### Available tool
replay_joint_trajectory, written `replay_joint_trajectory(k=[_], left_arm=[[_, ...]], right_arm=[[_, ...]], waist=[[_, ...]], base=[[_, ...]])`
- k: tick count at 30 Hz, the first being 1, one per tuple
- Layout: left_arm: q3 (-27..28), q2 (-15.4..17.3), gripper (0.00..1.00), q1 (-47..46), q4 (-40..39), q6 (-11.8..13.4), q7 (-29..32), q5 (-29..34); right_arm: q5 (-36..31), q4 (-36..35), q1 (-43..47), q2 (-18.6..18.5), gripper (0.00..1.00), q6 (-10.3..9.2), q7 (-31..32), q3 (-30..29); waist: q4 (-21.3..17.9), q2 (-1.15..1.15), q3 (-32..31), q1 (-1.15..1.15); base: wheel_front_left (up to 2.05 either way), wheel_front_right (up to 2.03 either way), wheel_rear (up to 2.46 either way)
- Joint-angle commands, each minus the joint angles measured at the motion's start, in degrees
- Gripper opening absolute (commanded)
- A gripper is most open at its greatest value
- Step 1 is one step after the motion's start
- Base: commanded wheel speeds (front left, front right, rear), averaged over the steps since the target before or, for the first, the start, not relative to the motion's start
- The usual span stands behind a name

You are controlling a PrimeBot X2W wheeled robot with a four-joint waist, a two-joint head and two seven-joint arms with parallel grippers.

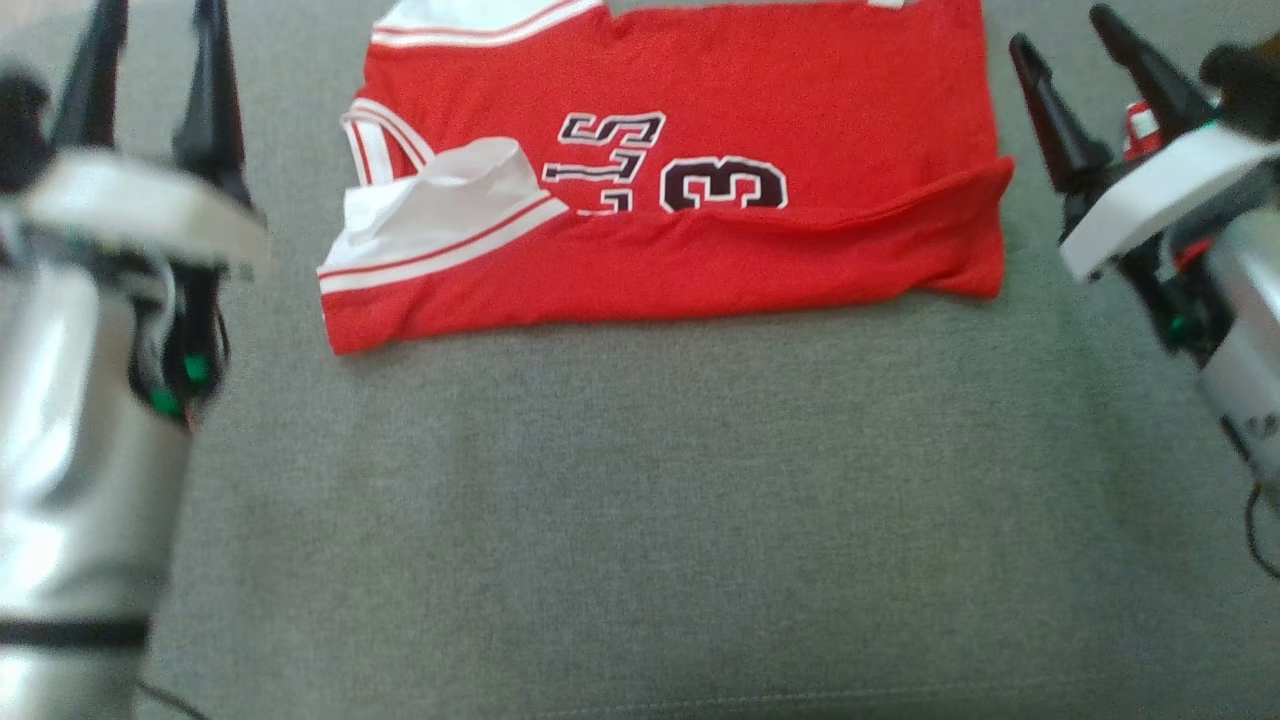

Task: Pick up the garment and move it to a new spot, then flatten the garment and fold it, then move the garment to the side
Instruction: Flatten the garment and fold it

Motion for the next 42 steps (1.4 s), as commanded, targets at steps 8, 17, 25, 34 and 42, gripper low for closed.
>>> replay_joint_trajectory(k=[8, 17, 25, 34, 42], left_arm=[[14.8, -7.0, 1.00, 14.8, -12.2, -1.6, -0.3, 7.3], [22.8, -16.0, 1.00, 27.4, -15.1, -5.1, -0.3, 14.4], [24.0, -17.4, 1.00, 27.2, -11.6, -6.9, -0.3, 18.5], [21.0, -15.7, 1.00, 21.8, 4.2, -7.6, 0.3, 21.2], [20.3, -12.8, 1.00, 15.2, 17.3, -5.5, 1.5, 22.7]], right_arm=[[-14.2, -6.1, 11.9, 7.5, 1.00, -0.05, -3.1, -22.6], [-32.1, -23.4, 35.0, 24.2, 1.00, -0.05, -3.2, -42.6], [-35.2, -26.5, 37.7, 26.7, 1.00, -0.05, -3.2, -43.8], [-35.9, -26.5, 36.3, 26.8, 1.00, -0.05, -3.2, -43.6], [-35.8, -26.4, 35.2, 26.7, 1.00, -0.05, -3.2, -42.6]], waist=[[-0.8, 0.00, -5.6, 0.00], [-1.2, 0.00, -8.6, 0.00], [-2.0, 0.00, -7.3, 0.00], [-3.4, 0.00, -4.8, 0.00], [-5.3, 0.00, -2.3, 0.00]], base=[[0.00, 0.00, 0.00], [0.00, 0.00, 0.00], [0.00, 0.00, 0.00], [0.00, 0.00, 0.00], [0.00, 0.00, 0.00]])
